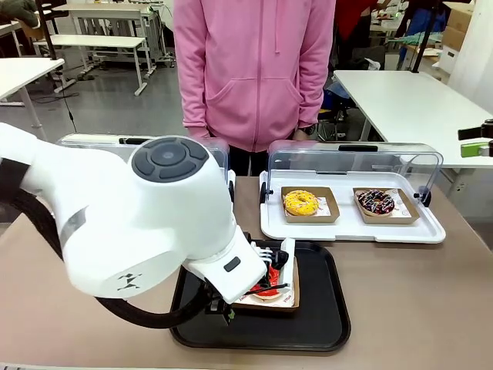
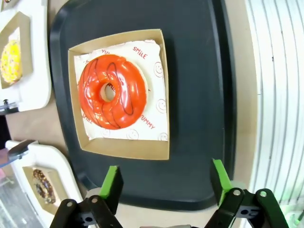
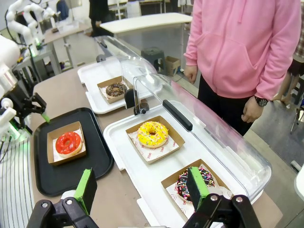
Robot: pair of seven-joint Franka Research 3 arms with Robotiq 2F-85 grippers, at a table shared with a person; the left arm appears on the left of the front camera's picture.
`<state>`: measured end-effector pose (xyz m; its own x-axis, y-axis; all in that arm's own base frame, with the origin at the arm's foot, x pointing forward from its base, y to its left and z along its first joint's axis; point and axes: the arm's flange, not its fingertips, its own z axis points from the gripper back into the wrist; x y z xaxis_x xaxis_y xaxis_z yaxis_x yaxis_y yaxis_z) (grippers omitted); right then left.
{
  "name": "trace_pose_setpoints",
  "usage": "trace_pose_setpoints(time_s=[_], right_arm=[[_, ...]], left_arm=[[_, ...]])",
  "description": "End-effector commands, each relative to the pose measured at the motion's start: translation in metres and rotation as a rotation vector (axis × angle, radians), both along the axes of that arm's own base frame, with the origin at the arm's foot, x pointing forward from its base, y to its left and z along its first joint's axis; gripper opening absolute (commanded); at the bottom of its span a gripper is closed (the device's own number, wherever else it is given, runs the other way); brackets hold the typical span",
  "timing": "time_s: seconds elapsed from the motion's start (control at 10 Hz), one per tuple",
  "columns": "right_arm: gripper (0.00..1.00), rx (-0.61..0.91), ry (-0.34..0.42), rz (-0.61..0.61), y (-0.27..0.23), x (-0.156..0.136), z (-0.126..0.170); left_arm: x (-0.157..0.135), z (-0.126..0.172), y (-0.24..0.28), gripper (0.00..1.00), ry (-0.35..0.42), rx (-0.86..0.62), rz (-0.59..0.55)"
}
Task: Move the first donut from the left to the tray.
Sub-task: Pick up the Paper togo box containing the Donut indicated by the person and place it on the Handle tray.
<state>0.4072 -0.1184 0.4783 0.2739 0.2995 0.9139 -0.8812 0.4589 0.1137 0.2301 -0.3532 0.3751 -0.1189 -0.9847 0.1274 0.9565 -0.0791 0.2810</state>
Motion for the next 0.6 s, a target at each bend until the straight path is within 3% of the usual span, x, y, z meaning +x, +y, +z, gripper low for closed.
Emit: trace_pose_setpoints(time_s=[0.0, 0.1, 0.2, 0.5], right_arm=[[1.0, 0.024, -0.033, 0.002, 0.001, 0.003, 0.001], [1.0, 0.024, -0.033, 0.002, 0.001, 0.003, 0.001], [1.0, 0.024, -0.033, 0.002, 0.001, 0.003, 0.001], [1.0, 0.024, -0.033, 0.002, 0.001, 0.003, 0.001]], left_arm=[[-0.019, 0.006, 0.04, 1.0, 0.051, -0.023, -0.002], [-0.016, 0.007, 0.039, 1.0, 0.056, -0.047, 0.011], [-0.005, 0.009, 0.001, 1.0, 0.016, -0.01, 0.009], [-0.005, 0.009, 0.001, 1.0, 0.016, -0.01, 0.009]])
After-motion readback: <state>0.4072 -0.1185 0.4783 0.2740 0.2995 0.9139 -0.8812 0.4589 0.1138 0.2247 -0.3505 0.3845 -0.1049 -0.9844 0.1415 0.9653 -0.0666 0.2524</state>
